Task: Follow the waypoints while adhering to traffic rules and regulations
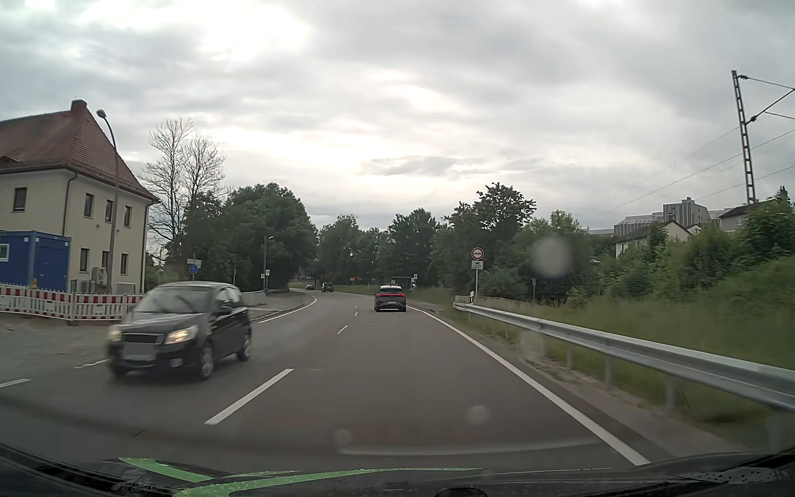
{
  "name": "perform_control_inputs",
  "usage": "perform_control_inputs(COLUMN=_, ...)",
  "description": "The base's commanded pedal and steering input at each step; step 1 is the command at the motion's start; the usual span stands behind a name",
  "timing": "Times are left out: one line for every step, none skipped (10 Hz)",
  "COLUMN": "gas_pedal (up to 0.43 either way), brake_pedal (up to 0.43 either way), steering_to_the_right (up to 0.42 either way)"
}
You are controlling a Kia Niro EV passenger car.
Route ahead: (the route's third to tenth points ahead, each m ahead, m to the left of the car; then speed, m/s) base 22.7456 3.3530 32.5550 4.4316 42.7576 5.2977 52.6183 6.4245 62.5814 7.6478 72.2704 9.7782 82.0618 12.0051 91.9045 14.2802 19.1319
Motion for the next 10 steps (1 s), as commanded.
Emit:
perform_control_inputs(gas_pedal=0.0, brake_pedal=0.0, steering_to_the_right=-0.016)
perform_control_inputs(gas_pedal=0.0, brake_pedal=0.0, steering_to_the_right=-0.016)
perform_control_inputs(gas_pedal=0.0, brake_pedal=0.0, steering_to_the_right=-0.016)
perform_control_inputs(gas_pedal=0.0, brake_pedal=0.0, steering_to_the_right=-0.016)
perform_control_inputs(gas_pedal=0.0, brake_pedal=0.0, steering_to_the_right=-0.016)
perform_control_inputs(gas_pedal=0.0, brake_pedal=0.0, steering_to_the_right=-0.016)
perform_control_inputs(gas_pedal=0.0, brake_pedal=0.0, steering_to_the_right=-0.016)
perform_control_inputs(gas_pedal=0.0, brake_pedal=0.0, steering_to_the_right=-0.016)
perform_control_inputs(gas_pedal=0.0, brake_pedal=0.03, steering_to_the_right=-0.015)
perform_control_inputs(gas_pedal=0.0, brake_pedal=0.104, steering_to_the_right=-0.015)
